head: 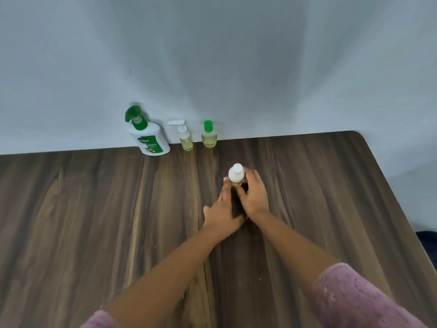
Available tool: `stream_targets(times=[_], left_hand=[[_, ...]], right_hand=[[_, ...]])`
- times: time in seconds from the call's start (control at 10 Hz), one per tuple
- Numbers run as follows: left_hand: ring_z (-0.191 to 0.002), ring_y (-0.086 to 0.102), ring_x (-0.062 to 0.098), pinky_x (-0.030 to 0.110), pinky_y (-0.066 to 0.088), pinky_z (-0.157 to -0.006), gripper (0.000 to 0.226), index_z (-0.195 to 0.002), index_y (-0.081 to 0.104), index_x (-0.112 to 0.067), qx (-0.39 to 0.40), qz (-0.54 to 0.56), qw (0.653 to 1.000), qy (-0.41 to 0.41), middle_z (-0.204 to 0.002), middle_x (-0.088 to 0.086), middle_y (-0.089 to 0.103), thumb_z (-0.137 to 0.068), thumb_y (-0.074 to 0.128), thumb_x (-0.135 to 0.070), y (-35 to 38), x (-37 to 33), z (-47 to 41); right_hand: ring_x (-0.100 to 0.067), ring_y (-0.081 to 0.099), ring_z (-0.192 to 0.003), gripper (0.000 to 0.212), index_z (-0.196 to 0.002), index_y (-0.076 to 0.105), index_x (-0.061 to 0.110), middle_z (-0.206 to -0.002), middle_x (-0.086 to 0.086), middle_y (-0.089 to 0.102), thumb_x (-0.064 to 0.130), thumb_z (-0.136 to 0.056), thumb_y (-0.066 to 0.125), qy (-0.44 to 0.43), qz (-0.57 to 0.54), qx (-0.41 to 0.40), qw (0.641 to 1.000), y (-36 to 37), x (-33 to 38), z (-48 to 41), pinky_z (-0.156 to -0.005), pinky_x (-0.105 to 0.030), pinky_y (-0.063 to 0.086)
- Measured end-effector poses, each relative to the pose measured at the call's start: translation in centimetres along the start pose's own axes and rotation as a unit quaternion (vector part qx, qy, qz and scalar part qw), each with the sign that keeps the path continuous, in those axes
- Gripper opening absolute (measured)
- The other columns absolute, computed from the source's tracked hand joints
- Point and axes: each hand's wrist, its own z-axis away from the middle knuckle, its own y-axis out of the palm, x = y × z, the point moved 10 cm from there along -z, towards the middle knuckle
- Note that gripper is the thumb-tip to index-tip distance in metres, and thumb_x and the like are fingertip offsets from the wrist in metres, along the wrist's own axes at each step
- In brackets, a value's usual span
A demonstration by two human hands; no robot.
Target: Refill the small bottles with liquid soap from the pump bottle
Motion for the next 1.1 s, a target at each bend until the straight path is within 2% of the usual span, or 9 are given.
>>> stream_targets(times=[0.1,0.2,0.3,0.4,0.5,0.6,0.8,1.0,1.1], left_hand=[[-0.135,0.034,0.014,0.055,0.028,-0.105,0.1,-0.147,-0.01,-0.03,-0.007,0.043,0.999,0.005,-0.157,-0.012,0.011,-0.079,0.063,-0.039,-1.2,-0.3,-3.8],[-0.136,0.032,0.012,0.048,0.032,-0.104,0.099,-0.147,-0.006,-0.031,-0.013,0.055,0.998,0.001,-0.156,-0.011,0.014,-0.078,0.064,-0.039,-2.0,-0.2,-6.8],[-0.136,0.034,0.016,0.041,0.031,-0.11,0.101,-0.148,-0.005,-0.028,-0.003,0.094,0.996,0.007,-0.155,-0.005,0.023,-0.078,0.067,-0.034,-2.2,-0.1,-8.8],[-0.121,0.05,0.029,0.038,0.039,-0.105,0.103,-0.147,-0.007,-0.035,0.031,0.139,0.99,-0.001,-0.15,0.001,0.034,-0.079,0.07,-0.028,-2.5,0.3,-9.8],[-0.079,0.065,0.022,0.036,0.051,-0.089,0.102,-0.145,-0.012,-0.041,0.068,0.124,0.99,-0.001,-0.151,0.004,0.031,-0.081,0.067,-0.03,-3.0,0.4,-10.5],[-0.061,0.067,0.018,0.037,0.049,-0.094,0.1,-0.14,-0.016,-0.05,0.107,0.109,0.988,-0.014,-0.153,0.001,0.027,-0.082,0.064,-0.034,-2.9,0.9,-11.1],[-0.072,0.071,0.021,0.035,0.042,-0.102,0.102,-0.141,-0.017,-0.048,0.162,0.13,0.978,-0.027,-0.158,0.0,0.009,-0.083,0.064,-0.026,-2.9,0.7,-11.5],[-0.071,0.071,0.021,0.035,0.041,-0.102,0.108,-0.14,-0.023,-0.045,0.175,0.097,0.979,-0.029,-0.155,0.008,0.021,-0.081,0.066,-0.026,-3.0,-0.2,-11.5],[-0.068,0.07,0.011,0.031,0.045,-0.098,0.109,-0.141,-0.021,-0.042,0.163,0.155,0.974,-0.021,-0.157,0.0,0.013,-0.08,0.067,-0.023,-3.3,-0.3,-11.2]], right_hand=[[-0.026,0.056,-0.105,0.043,-0.126,0.054,0.008,-0.118,-0.009,0.056,0.007,-0.085,0.067,0.001,0.01,-0.03,1.0,-0.2,-0.1,-3.6,-0.085,-0.042,0.051],[-0.025,0.057,-0.102,0.045,-0.127,0.053,0.008,-0.118,-0.009,0.055,0.009,-0.085,0.067,-0.001,0.01,-0.036,0.999,-0.2,-0.4,-6.5,-0.081,-0.042,0.052],[-0.024,0.057,-0.102,0.048,-0.13,0.052,0.01,-0.12,-0.009,0.053,0.01,-0.085,0.068,0.007,-0.012,-0.029,0.999,0.1,-1.0,-8.6,-0.084,-0.04,0.051],[-0.021,0.056,-0.103,0.051,-0.133,0.049,0.014,-0.122,-0.008,0.051,0.016,-0.086,0.069,0.028,-0.023,-0.022,0.999,0.6,-1.6,-9.9,-0.085,-0.035,0.049],[-0.022,0.056,-0.105,0.05,-0.132,0.049,0.016,-0.123,-0.006,0.05,0.019,-0.086,0.069,0.041,-0.012,-0.03,0.999,0.8,-1.7,-10.7,-0.086,-0.04,0.05],[-0.022,0.055,-0.11,0.05,-0.131,0.048,0.015,-0.126,-0.005,0.051,0.021,-0.086,0.069,0.044,0.009,-0.046,0.998,0.8,-1.8,-11.2,-0.087,-0.041,0.05],[-0.021,0.053,-0.113,0.05,-0.128,0.046,0.016,-0.124,-0.002,0.056,0.018,-0.084,0.07,0.075,0.007,-0.071,0.995,0.6,-2.0,-11.6,-0.086,-0.037,0.048],[-0.022,0.053,-0.114,0.049,-0.128,0.045,0.017,-0.124,-0.003,0.057,0.016,-0.085,0.069,0.099,0.004,-0.077,0.992,0.6,-2.0,-11.6,-0.086,-0.039,0.048],[-0.019,0.053,-0.116,0.058,-0.13,0.044,0.015,-0.127,-0.003,0.054,0.013,-0.081,0.074,0.12,-0.041,-0.074,0.989,0.6,-2.3,-10.8,-0.091,-0.035,0.047]])
